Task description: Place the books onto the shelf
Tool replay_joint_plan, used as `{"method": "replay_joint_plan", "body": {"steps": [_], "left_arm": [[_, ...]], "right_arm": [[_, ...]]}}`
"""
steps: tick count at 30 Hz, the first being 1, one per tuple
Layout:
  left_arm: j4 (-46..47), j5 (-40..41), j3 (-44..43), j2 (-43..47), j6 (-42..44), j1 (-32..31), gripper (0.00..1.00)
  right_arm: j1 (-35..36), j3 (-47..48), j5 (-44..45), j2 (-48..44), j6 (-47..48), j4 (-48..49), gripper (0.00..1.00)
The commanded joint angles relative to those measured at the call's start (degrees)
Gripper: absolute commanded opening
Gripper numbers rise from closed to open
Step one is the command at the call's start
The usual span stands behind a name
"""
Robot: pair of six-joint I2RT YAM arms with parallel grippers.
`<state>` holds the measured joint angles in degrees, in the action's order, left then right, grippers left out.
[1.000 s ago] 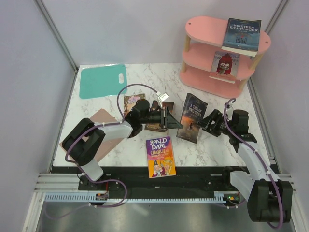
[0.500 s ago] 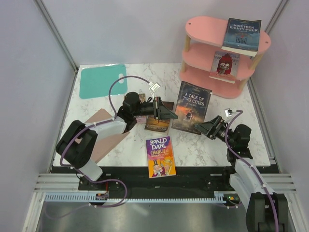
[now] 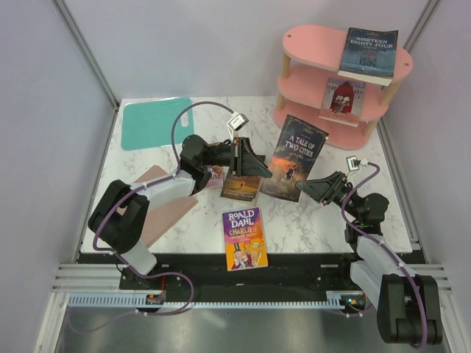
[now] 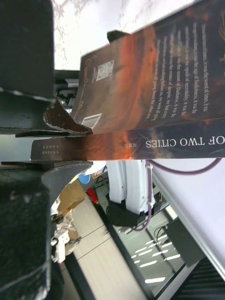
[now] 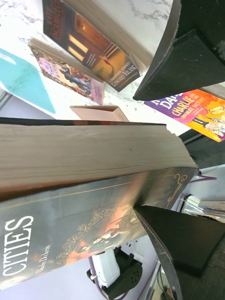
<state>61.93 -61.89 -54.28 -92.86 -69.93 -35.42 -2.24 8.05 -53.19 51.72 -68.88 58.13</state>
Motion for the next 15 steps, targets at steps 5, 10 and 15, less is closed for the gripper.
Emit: {"method": "replay_joint_plan", "body": {"steps": [5,10,15], "left_arm": [[19.8,-3.3,-5.0,-1.8,-11.0,-0.5,0.02],[23.0,-2.9,-2.2,-4.2,-11.3,-1.0,0.02],[25.4,-2.4,-1.6,-7.8,-12.0,-1.1,0.02]], "right_arm": [[0.2,-1.0,1.6,1.2,-3.8,13.6,0.98],[0.7,-0.8,2.9,1.3,-6.9,19.3,0.98],[0.7,-0.7,3.3,-0.5,-8.3,20.2,0.98]]}}
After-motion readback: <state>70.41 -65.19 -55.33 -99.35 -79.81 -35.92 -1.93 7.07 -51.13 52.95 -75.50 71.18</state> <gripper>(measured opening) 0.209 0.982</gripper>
